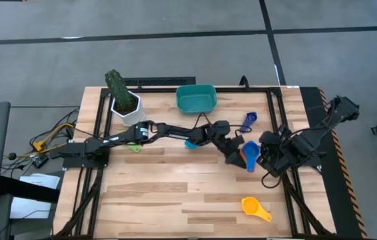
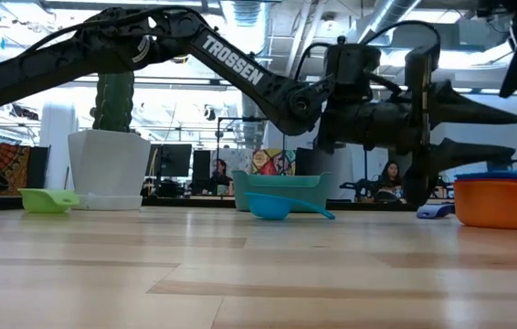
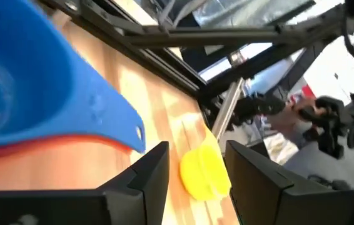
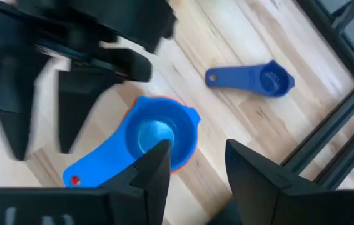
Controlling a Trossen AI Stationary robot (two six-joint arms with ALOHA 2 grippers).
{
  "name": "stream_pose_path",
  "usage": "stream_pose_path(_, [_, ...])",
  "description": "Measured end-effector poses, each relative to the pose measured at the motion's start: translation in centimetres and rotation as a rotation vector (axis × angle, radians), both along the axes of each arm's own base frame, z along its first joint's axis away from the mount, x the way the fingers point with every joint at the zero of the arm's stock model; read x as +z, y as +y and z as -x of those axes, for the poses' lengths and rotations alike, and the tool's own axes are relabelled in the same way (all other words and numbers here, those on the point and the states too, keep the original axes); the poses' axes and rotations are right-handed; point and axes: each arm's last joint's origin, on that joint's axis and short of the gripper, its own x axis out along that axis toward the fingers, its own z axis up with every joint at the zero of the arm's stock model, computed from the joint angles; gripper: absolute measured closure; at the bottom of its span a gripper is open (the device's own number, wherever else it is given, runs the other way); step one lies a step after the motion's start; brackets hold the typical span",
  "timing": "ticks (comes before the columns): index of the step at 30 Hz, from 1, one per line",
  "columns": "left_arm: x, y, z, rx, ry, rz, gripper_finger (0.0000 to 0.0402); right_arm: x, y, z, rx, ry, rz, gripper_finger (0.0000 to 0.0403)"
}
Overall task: Nest measuring cups in basket
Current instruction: Stack the large blue measuring cup into the red measuring cup, then stack the yellow measuring cup into the large blue measuring cup
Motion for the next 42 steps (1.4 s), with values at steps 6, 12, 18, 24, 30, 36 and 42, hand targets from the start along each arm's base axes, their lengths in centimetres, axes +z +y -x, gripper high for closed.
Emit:
stream_pose_path(6, [1.1, -0.6, 0.5, 0.018, 0.074, -0.134, 0.0271, -0.1, 0.8, 0.4, 0.019, -0.047, -0.033, 0.0229])
stream_pose_path(12, [1.0, -2.2, 0.9, 0.096, 0.129, -0.326, 0.0283, -0.8, 2.0, 0.3, 0.071, -0.105, -0.086, 0.0237])
stream_pose_path(18, [3.8, -3.2, 1.3, 0.133, 0.061, -0.426, 0.0307, -3.0, 2.6, 1.4, 0.03, -0.129, -0.112, 0.0243])
stream_pose_path(24, [7.5, -3.5, 2.6, 0.199, 0.056, -0.599, 0.0334, -4.7, 3.8, 2.3, 0.038, -0.168, -0.205, 0.0243])
stream_pose_path(30, [10.0, -5.2, 3.6, 0.264, 0.025, -0.72, 0.0358, -4.7, 4.7, 2.4, 0.074, -0.21, -0.267, 0.0243])
stream_pose_path(36, [11.2, -5.7, 8.2, 0.402, 0.079, -0.801, 0.0389, -4.7, 5.1, 2.4, 0.097, -0.221, -0.285, 0.0243])
stream_pose_path(42, [11.1, -4.6, 16.3, 0.595, -0.105, -0.651, 0.04, -4.7, 4.8, 2.0, 0.116, -0.222, -0.244, 0.0244])
